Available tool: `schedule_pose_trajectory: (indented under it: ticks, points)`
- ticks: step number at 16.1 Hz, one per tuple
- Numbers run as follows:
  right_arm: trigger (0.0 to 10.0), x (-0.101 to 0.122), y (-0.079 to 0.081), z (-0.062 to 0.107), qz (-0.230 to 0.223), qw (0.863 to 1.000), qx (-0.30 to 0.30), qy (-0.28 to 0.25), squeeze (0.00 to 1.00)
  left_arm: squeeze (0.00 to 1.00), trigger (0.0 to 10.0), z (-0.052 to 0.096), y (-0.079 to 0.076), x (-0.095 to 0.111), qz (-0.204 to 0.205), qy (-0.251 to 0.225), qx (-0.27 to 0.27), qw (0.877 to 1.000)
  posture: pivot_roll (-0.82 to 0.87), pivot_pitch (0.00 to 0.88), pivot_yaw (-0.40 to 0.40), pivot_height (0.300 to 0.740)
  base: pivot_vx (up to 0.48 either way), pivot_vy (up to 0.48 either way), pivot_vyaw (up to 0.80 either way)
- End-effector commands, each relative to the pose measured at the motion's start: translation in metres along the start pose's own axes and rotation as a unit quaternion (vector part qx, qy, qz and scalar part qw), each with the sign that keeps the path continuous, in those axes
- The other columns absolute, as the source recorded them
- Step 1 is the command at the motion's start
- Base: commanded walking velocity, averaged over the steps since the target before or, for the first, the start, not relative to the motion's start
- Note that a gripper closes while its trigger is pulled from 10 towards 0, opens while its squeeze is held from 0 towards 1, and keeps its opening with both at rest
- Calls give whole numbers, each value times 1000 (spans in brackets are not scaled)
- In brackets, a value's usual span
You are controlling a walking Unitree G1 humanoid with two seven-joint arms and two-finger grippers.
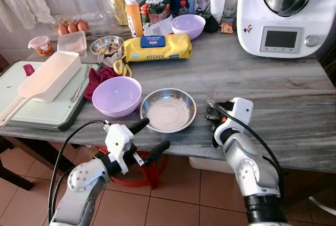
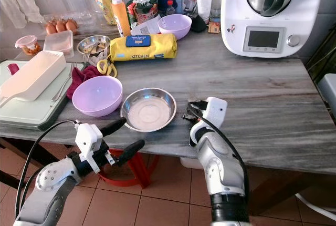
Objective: Setting the table
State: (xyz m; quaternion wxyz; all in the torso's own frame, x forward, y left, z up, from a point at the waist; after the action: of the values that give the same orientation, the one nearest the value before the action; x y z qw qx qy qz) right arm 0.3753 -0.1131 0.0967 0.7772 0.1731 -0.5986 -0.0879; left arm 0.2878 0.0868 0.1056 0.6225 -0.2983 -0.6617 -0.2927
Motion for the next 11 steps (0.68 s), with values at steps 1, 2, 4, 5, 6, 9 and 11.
schedule_pose_trajectory:
  ticks: [1,2,4,5,6,9,11]
  points:
    - [10000,3,8,-4,2,1000,8,-4,0,0,10000,0,1,-2,-3,5,-1,1000,-100,68,78,740,0,0,0]
    - [10000,3,12,-7,5,1000,14,0,0,0,10000,0,1,-2,-2,4,-1,1000,-100,68,77,740,0,0,0]
    - [10000,0,17,-10,10,1000,16,10,0,0,10000,-2,-1,-1,-2,2,-3,1000,-97,67,74,740,0,0,0]
    - [10000,-4,18,-11,4,1000,14,24,0,0,10000,-2,0,-1,-3,2,-3,1000,-95,68,74,740,0,0,0]
    - [10000,-8,17,-10,4,999,10,36,0,0,10000,-2,0,-1,-3,3,-3,1000,-95,68,74,740,0,0,0]
    - [10000,-20,13,-7,6,997,-1,72,0,0,10000,-2,1,-2,-3,4,-2,1000,-97,67,77,740,0,0,0]
    - [10000,-24,8,-5,17,996,-13,85,0,0,10000,-2,0,-3,-3,5,-3,1000,-101,66,79,740,0,0,0]
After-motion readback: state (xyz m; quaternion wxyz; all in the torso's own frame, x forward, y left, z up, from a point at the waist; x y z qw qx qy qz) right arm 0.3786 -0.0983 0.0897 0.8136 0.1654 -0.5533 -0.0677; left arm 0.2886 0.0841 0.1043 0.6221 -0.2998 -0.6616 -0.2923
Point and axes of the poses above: a point about 5 cm out from each wrist's last joint towards the gripper, its own z axis pointing back from the gripper into the wrist, its own x axis along the axis of the wrist's last joint, y = z × x, the point moved 6 cm from there along -z, pointing out of the wrist towards the gripper, and after that the axes turned 1 degree about z, right-handed, at the moved point
